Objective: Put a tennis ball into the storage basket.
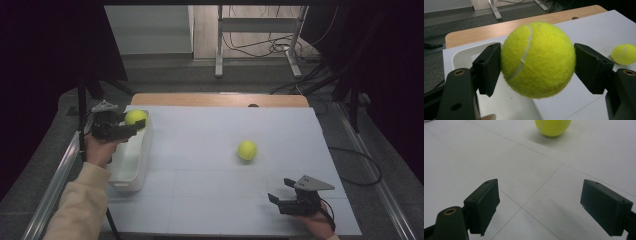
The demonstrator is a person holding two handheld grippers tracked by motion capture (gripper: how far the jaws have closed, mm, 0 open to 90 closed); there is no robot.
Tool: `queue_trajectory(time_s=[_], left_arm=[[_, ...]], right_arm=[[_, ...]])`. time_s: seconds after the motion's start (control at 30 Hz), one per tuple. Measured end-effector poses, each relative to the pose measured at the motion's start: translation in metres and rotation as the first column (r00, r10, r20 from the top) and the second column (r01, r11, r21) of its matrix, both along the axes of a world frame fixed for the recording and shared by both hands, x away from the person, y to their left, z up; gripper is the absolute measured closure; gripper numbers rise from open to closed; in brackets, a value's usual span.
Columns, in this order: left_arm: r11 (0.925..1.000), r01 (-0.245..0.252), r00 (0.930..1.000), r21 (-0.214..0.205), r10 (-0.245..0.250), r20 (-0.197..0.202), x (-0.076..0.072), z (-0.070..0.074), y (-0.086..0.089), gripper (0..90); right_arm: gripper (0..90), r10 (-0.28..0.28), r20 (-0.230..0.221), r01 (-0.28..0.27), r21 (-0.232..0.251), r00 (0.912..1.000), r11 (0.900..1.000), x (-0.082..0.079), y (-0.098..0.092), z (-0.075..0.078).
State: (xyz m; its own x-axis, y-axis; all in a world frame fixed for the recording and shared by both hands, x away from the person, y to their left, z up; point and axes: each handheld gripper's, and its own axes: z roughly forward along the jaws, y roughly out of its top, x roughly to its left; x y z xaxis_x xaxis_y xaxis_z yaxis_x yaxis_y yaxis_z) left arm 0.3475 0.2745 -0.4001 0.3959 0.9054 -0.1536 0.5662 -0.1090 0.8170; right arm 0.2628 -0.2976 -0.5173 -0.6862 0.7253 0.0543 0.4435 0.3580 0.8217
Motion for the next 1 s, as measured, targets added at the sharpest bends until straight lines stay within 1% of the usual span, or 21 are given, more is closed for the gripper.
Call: queue_trajectory(time_s=[0.2,0.47,0.7,0.77,0.9,1.0], left_arm=[[0.9999,-0.011,0.9999,0.001,0.011,-0.007,0.002,-0.002,0.003,26.8],[0.9994,-0.033,0.9992,0.010,0.034,-0.023,0.009,-0.006,0.007,26.8],[0.9980,-0.059,0.9974,0.022,0.059,-0.041,0.018,-0.011,0.011,26.8],[0.9973,-0.069,0.9964,0.026,0.070,-0.048,0.021,-0.013,0.012,26.8],[0.9953,-0.082,0.9945,0.051,0.085,-0.061,0.026,-0.016,0.015,26.7],[0.9941,-0.092,0.9923,0.057,0.096,-0.077,0.030,-0.019,0.016,26.8]], right_arm=[[15.8,-0.003,-0.002,0.003,0.000,1.0000,1.0000,0.000,0.000,0.000],[15.8,-0.003,-0.002,0.003,-0.001,1.0000,1.0000,0.000,0.000,0.000],[15.9,-0.006,-0.002,0.006,-0.004,1.0000,1.0000,0.000,0.000,0.000],[15.9,-0.006,-0.002,0.006,-0.004,1.0000,1.0000,0.000,0.000,0.000],[15.9,-0.008,-0.001,0.008,-0.005,1.0000,1.0000,0.000,0.000,-0.001],[15.9,-0.009,-0.001,0.009,-0.007,1.0000,0.9999,0.000,0.000,0.000]])
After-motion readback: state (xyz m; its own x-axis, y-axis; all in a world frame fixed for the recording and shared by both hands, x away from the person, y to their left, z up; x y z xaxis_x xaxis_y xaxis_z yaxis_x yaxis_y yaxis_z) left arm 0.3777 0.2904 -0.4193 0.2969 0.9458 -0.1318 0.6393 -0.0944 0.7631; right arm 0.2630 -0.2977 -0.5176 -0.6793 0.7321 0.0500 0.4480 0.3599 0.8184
